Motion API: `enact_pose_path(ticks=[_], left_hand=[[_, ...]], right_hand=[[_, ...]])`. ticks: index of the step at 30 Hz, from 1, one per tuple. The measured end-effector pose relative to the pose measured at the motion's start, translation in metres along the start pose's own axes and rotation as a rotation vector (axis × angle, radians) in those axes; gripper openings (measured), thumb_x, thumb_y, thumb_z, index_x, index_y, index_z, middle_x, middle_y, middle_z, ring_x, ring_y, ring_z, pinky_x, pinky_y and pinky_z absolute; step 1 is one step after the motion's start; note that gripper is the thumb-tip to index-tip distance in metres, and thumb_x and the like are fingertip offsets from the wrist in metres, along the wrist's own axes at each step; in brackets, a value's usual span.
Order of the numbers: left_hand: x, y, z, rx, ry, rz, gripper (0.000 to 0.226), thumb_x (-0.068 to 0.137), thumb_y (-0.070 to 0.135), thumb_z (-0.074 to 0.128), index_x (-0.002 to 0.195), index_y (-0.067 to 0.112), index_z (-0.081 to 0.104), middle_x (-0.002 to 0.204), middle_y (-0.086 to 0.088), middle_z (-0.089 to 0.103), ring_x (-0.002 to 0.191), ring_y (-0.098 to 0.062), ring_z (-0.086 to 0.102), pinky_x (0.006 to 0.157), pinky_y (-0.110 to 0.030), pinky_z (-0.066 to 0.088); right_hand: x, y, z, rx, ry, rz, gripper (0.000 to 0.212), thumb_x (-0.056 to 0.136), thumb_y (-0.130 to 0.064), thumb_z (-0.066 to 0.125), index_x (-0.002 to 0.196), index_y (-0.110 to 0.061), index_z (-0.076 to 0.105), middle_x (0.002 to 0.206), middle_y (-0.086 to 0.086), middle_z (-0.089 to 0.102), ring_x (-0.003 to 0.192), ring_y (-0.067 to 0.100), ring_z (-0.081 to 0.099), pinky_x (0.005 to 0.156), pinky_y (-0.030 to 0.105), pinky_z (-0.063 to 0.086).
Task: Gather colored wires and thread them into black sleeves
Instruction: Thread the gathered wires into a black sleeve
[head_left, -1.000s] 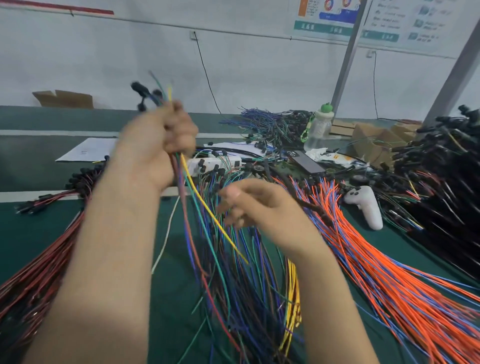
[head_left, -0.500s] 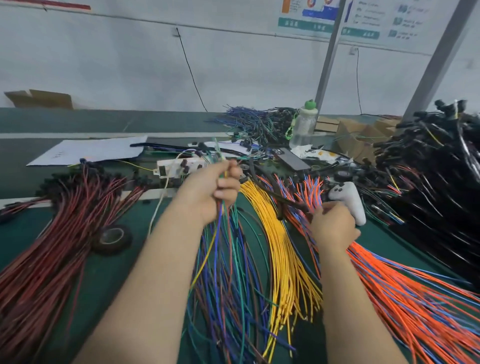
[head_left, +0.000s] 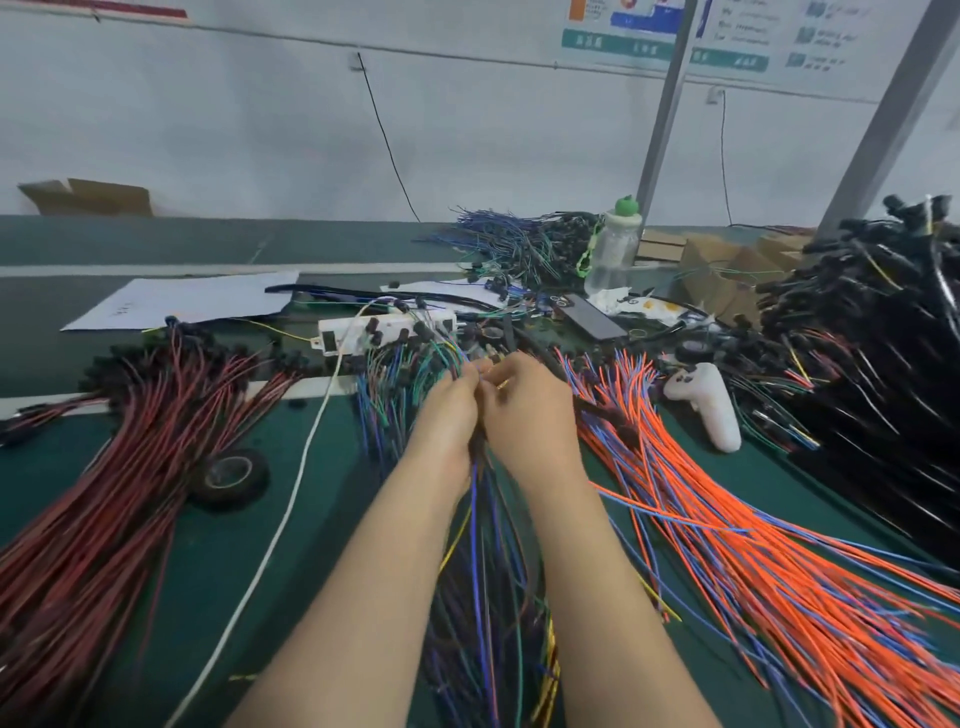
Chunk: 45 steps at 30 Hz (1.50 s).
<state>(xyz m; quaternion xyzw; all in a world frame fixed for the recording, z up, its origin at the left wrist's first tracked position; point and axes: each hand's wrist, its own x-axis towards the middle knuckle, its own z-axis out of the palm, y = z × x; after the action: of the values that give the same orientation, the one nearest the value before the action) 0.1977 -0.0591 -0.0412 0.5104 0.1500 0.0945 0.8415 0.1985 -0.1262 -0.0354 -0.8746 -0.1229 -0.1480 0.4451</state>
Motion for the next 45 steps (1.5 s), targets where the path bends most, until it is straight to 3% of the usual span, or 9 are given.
enact_pose_path(ticks=[7, 12, 15, 20, 24, 31, 36, 41, 45], left_hand=[[-0.005, 0.029, -0.02, 0.201, 0.083, 0.171, 0.023, 0.103, 0.018, 0.033, 0.089, 0.01, 0.05, 0.084, -0.008, 0.065, 0.069, -0.018, 0.058, 0.06, -0.027, 0.044], [-0.031, 0.084, -0.025, 0.589, -0.102, 0.425, 0.03, 0.102, 0.039, 0.026, 0.087, 0.02, 0.043, 0.047, 0.005, 0.059, 0.084, -0.012, 0.069, 0.059, -0.023, 0.046], [-0.045, 0.108, -0.022, 0.728, -0.209, 0.382, 0.047, 0.098, 0.051, 0.025, 0.095, 0.015, 0.055, 0.052, 0.012, 0.061, 0.044, 0.001, 0.058, 0.041, -0.012, 0.041], [-0.062, 0.098, -0.039, 0.541, -0.536, 0.064, 0.052, 0.091, 0.059, 0.026, 0.097, 0.02, 0.06, 0.076, 0.001, 0.067, 0.056, -0.011, 0.06, 0.058, -0.025, 0.049], [-0.061, 0.08, -0.071, 0.559, -0.692, -0.059, 0.041, 0.097, 0.039, 0.033, 0.099, 0.005, 0.056, 0.052, 0.007, 0.045, 0.035, -0.002, 0.029, 0.038, -0.013, 0.028], [-0.046, 0.066, -0.063, 0.809, -0.534, 0.056, 0.035, 0.102, 0.034, 0.033, 0.085, 0.013, 0.055, 0.053, 0.01, 0.029, 0.04, -0.002, 0.021, 0.038, -0.013, 0.019], [-0.044, 0.052, -0.084, 0.717, -0.623, -0.068, 0.036, 0.101, 0.035, 0.034, 0.089, 0.01, 0.058, 0.058, 0.007, 0.027, 0.043, -0.003, 0.021, 0.04, -0.012, 0.02], [-0.037, 0.037, -0.074, 0.579, -0.523, -0.035, 0.03, 0.101, 0.028, 0.039, 0.084, 0.011, 0.057, 0.051, 0.011, 0.034, 0.04, -0.001, 0.021, 0.036, -0.011, 0.018], [-0.036, 0.036, -0.074, 0.311, -0.301, -0.083, 0.03, 0.099, 0.03, 0.045, 0.086, 0.009, 0.061, 0.059, 0.0, 0.063, 0.04, -0.004, 0.048, 0.038, -0.015, 0.043]], right_hand=[[-0.003, -0.015, -0.001, 0.135, -0.275, -0.026, 0.026, 0.096, -0.024, 0.053, 0.08, -0.008, 0.065, 0.072, 0.004, 0.062, 0.07, 0.019, 0.054, 0.067, 0.03, 0.04], [-0.024, -0.044, 0.001, 1.093, -0.721, 0.198, 0.028, 0.103, -0.027, 0.036, 0.089, -0.011, 0.054, 0.06, 0.001, 0.057, 0.052, 0.015, 0.06, 0.055, 0.025, 0.052], [-0.015, -0.071, 0.004, 1.264, -0.549, 0.13, 0.031, 0.104, -0.021, 0.036, 0.074, -0.016, 0.043, 0.045, -0.007, 0.033, 0.033, 0.005, 0.034, 0.036, 0.014, 0.03], [0.026, -0.094, -0.022, 1.622, -0.138, 0.168, 0.043, 0.103, -0.038, 0.034, 0.064, -0.02, 0.034, 0.039, -0.011, 0.021, 0.028, 0.001, 0.016, 0.029, 0.012, 0.012], [0.051, -0.078, -0.038, 1.669, 0.099, 0.177, 0.044, 0.104, -0.038, 0.03, 0.065, -0.019, 0.032, 0.04, -0.01, 0.019, 0.031, 0.004, 0.014, 0.033, 0.014, 0.01], [0.017, -0.038, -0.003, 1.83, -0.286, 0.414, 0.052, 0.101, -0.043, 0.035, 0.057, -0.016, 0.043, 0.037, -0.008, 0.023, 0.027, 0.004, 0.021, 0.03, 0.016, 0.017], [0.021, -0.019, -0.009, 1.678, -0.021, 0.403, 0.046, 0.102, -0.043, 0.029, 0.067, -0.015, 0.038, 0.039, -0.009, 0.026, 0.03, 0.002, 0.027, 0.032, 0.012, 0.023], [0.008, -0.023, 0.007, 1.71, -0.159, 0.425, 0.048, 0.1, -0.047, 0.033, 0.062, -0.016, 0.038, 0.037, -0.009, 0.023, 0.028, 0.003, 0.02, 0.029, 0.015, 0.018], [0.011, -0.026, 0.006, 1.765, -0.058, 0.358, 0.053, 0.102, -0.046, 0.028, 0.058, -0.017, 0.034, 0.036, -0.008, 0.02, 0.026, 0.004, 0.016, 0.028, 0.015, 0.013]])
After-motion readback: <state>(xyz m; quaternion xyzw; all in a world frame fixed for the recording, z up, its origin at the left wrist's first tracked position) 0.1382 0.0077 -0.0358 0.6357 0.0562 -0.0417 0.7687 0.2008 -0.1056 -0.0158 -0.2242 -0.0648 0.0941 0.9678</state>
